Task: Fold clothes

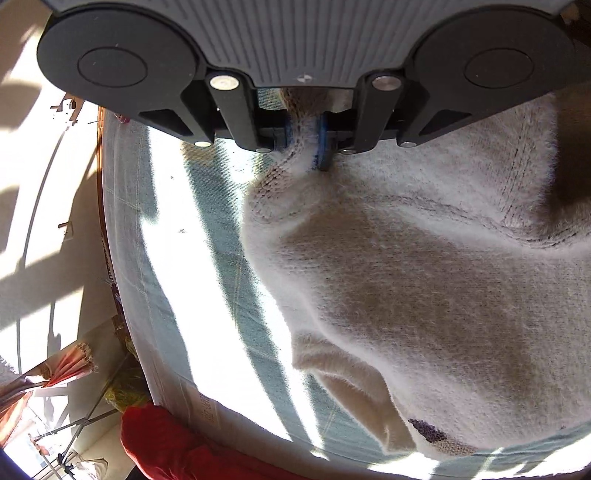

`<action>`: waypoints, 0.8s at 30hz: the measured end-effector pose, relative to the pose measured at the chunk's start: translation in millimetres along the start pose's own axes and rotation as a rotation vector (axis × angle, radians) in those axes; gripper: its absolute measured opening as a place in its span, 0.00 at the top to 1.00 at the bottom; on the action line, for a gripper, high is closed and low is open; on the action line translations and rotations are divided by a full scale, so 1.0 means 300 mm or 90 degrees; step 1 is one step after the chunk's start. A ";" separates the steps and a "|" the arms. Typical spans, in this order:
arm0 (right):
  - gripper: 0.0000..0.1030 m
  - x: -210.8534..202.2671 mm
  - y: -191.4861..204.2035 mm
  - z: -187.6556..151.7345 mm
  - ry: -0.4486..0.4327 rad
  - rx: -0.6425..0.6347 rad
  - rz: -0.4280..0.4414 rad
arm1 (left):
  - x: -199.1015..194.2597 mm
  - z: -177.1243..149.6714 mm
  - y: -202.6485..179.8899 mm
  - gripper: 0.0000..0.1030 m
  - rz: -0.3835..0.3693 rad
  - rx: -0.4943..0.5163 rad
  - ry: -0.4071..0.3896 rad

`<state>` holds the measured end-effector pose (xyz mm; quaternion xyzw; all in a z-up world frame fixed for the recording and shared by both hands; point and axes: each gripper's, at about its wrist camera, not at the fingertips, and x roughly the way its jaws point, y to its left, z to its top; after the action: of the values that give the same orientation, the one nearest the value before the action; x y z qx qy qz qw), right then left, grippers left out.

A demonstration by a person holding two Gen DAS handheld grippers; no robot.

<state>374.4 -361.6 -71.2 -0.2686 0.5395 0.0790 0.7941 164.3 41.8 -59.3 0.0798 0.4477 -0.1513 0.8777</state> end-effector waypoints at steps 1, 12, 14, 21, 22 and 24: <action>0.81 0.000 -0.002 -0.005 -0.002 0.005 0.006 | 0.000 0.005 -0.008 0.19 -0.004 0.005 0.001; 0.75 -0.217 -0.027 0.020 -0.072 0.020 0.089 | -0.012 0.035 -0.086 0.15 -0.060 0.037 -0.012; 0.70 -0.250 -0.029 0.025 -0.090 0.014 0.086 | -0.014 0.031 -0.090 0.14 -0.065 0.035 -0.013; 0.67 -0.353 -0.018 0.090 -0.140 0.028 0.135 | -0.013 0.018 -0.069 0.14 -0.077 0.018 -0.018; 0.67 -0.367 0.000 0.103 -0.143 0.024 0.144 | -0.011 0.015 -0.065 0.14 -0.080 0.015 -0.017; 0.67 -0.390 0.049 0.143 -0.148 0.005 0.159 | -0.013 0.007 -0.057 0.14 -0.084 0.007 -0.018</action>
<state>355.9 -308.1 40.8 -0.1852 0.4732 0.2056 0.8363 157.8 25.9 -55.0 0.0529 0.4384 -0.2126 0.8717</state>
